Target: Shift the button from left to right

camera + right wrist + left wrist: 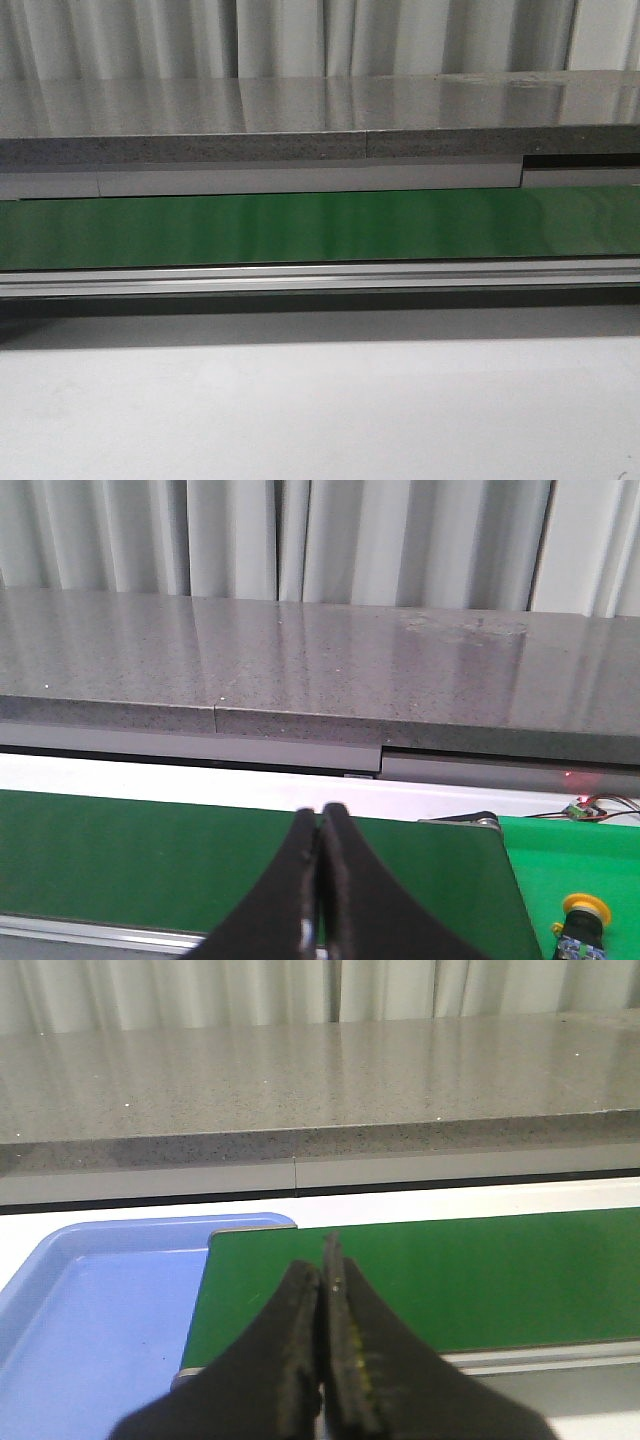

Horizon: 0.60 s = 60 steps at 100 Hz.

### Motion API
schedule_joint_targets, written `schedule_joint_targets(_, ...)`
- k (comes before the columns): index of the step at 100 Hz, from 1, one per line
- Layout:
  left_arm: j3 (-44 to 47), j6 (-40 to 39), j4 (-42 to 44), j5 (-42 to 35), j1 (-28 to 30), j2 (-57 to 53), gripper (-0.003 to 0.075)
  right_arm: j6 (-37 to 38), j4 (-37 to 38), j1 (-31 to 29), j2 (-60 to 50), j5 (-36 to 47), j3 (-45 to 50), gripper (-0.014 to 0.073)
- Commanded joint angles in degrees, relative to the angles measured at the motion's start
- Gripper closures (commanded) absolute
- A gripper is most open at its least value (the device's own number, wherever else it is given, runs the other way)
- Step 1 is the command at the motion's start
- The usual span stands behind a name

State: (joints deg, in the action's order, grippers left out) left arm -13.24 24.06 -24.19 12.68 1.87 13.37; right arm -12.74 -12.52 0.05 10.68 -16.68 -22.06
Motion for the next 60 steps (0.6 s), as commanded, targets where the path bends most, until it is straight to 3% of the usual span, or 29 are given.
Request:
schedule_joint_targets(1, -1.6, 0.0, -0.7, -3.8, -0.4, 0.4, 0.0741, 0.2, -0.4, -0.1, 0.5, 5.5, 0.0, 0.0662)
schedule_joint_targets(11, -1.6, 0.0, -0.7, -3.8, -0.4, 0.4, 0.0741, 3.0, 0.6, 0.0, 0.5, 8.6, 3.0, 0.0662)
schedule_joint_targets(30, -1.6, 0.0, -0.7, -3.8, -0.4, 0.4, 0.0741, 12.7, 10.3, 2.6, -2.9, 13.4, 9.4, 0.0662)
schedule_joint_targets(60, -1.6, 0.0, -0.7, -3.8, -0.4, 0.4, 0.0741, 13.1, 11.3, 4.7, -10.3, 15.6, 18.7, 0.0662)
